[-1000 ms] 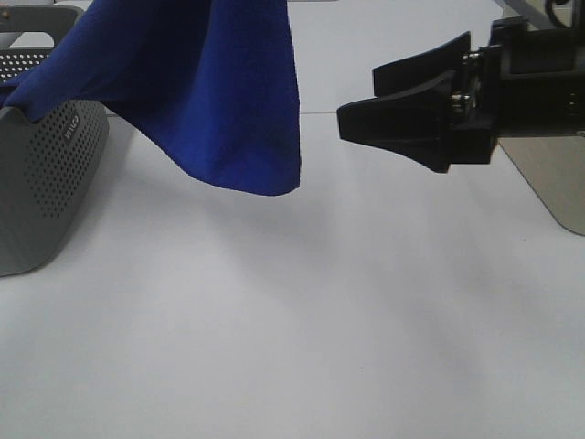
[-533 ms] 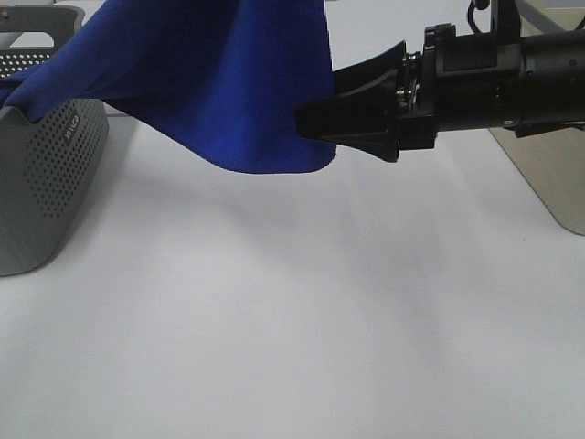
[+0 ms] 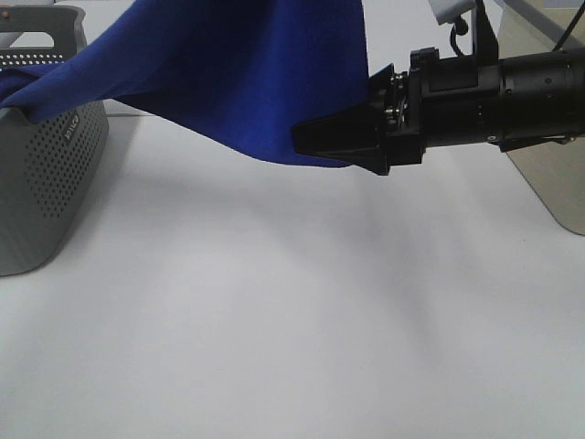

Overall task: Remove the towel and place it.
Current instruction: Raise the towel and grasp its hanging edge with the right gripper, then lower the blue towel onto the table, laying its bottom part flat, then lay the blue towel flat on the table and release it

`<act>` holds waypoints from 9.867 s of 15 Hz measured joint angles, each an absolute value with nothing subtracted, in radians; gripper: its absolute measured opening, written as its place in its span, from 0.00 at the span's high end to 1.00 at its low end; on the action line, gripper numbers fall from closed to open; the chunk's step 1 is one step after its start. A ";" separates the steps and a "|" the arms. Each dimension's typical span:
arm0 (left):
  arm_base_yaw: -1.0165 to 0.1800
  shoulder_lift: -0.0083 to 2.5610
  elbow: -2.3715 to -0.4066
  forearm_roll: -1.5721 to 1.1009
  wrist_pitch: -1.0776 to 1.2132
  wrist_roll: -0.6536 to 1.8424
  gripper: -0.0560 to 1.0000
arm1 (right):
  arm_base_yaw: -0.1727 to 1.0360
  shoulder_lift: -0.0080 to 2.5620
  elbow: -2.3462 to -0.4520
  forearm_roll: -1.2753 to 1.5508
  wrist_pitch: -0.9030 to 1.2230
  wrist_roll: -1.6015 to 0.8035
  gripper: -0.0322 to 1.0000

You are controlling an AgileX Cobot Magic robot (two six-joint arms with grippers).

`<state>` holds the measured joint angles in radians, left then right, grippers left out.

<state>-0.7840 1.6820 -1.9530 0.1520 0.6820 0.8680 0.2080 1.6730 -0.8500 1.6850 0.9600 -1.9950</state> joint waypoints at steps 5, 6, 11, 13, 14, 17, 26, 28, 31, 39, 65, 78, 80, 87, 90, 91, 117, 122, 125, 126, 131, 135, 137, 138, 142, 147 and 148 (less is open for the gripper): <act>-0.784 1.692 -1.953 0.155 0.682 0.868 0.95 | 0.208 1.673 -0.850 1.685 0.908 -1.997 0.95; -0.784 1.692 -1.953 0.155 0.682 0.868 0.95 | 0.208 1.673 -0.850 1.685 0.908 -1.997 0.95; -0.784 1.692 -1.953 0.155 0.683 0.867 0.95 | 0.208 1.673 -0.851 1.731 0.863 -1.931 0.95; -0.784 1.692 -1.953 0.171 0.683 0.864 0.95 | 0.208 1.671 -0.851 1.718 0.848 -1.849 0.95; -0.784 1.692 -1.953 0.178 0.683 0.864 0.95 | 0.208 1.660 -0.859 1.667 0.818 -1.774 0.95; -0.784 1.692 -1.953 0.182 0.684 0.838 0.95 | 0.208 1.607 -0.970 1.347 0.775 -1.436 0.95; -0.768 1.692 -1.953 0.295 0.683 0.287 0.95 | 0.208 1.600 -1.592 0.359 1.209 -0.305 0.95; -0.768 1.692 -1.953 0.364 0.646 0.233 0.95 | 0.208 1.600 -1.692 0.322 1.214 -0.295 0.95; -0.720 1.699 -1.953 0.445 0.508 0.217 0.95 | 0.208 1.622 -1.828 0.312 1.217 -0.344 0.95; -0.527 1.798 -1.953 0.445 0.114 0.210 0.95 | 0.208 1.785 -2.104 0.301 1.060 -0.579 0.95; -0.270 2.568 -2.879 0.507 -0.178 0.211 0.95 | 0.208 2.128 -2.320 0.361 0.262 -0.699 0.95; -0.407 2.497 -2.880 0.321 0.852 0.228 0.95 | 0.206 2.109 -2.320 0.199 0.874 -0.531 0.95; -0.412 2.433 -2.880 0.253 1.098 0.261 0.95 | 0.206 2.085 -2.320 0.203 1.008 -0.499 0.95; -0.412 2.328 -2.833 0.138 1.213 0.185 0.95 | 0.206 2.046 -2.323 0.273 1.217 -0.488 0.95; -0.412 2.188 -2.577 0.129 1.216 0.146 0.95 | 0.206 2.024 -2.301 0.275 1.217 -0.432 0.95; -0.412 2.120 -2.456 0.126 1.216 0.132 0.95 | 0.206 2.001 -2.266 0.283 1.217 -0.417 0.95; -0.650 1.363 -0.946 -0.264 1.172 0.081 0.95 | 0.217 1.293 -0.800 0.541 1.213 -0.311 0.95; -0.760 1.360 -0.795 -0.372 1.153 0.080 0.95 | 0.217 1.290 -0.618 0.568 1.211 -0.305 0.95; -0.781 1.409 -0.752 -0.403 1.114 0.080 0.95 | 0.217 1.290 -0.550 0.571 1.210 -0.303 0.95; -0.781 1.436 -0.749 -0.404 1.098 0.080 0.95 | 0.217 1.290 -0.541 0.569 1.209 -0.303 0.95; -0.781 1.584 -0.749 -0.462 1.085 0.146 0.95 | 0.217 1.402 -0.506 0.555 1.207 -0.294 0.95; -0.781 1.654 -0.749 -0.473 1.068 0.161 0.95 | 0.217 1.534 -0.502 0.560 1.205 -0.310 0.95; -0.781 1.657 -0.749 -0.471 1.055 0.161 0.95 | 0.217 1.592 -0.502 0.561 1.200 -0.315 0.95; -0.781 1.657 -0.749 -0.468 1.042 0.161 0.95 | 0.216 1.615 -0.502 0.560 1.194 -0.322 0.95; -0.773 1.741 -0.757 -0.455 1.023 0.161 0.95 | 0.216 1.710 -0.503 0.584 1.162 -0.366 0.95; -0.773 1.876 -0.814 -0.455 1.065 0.184 0.95 | 0.216 1.810 -0.504 0.597 1.133 -0.394 0.95; -0.773 1.893 -0.816 -0.456 1.069 0.189 0.95 | 0.216 1.828 -0.504 0.605 1.129 -0.394 0.95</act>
<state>-0.7730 1.8930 -0.8160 -0.4560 1.0690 0.1890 0.2160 1.8280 -0.5040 0.6050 1.1290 -0.3940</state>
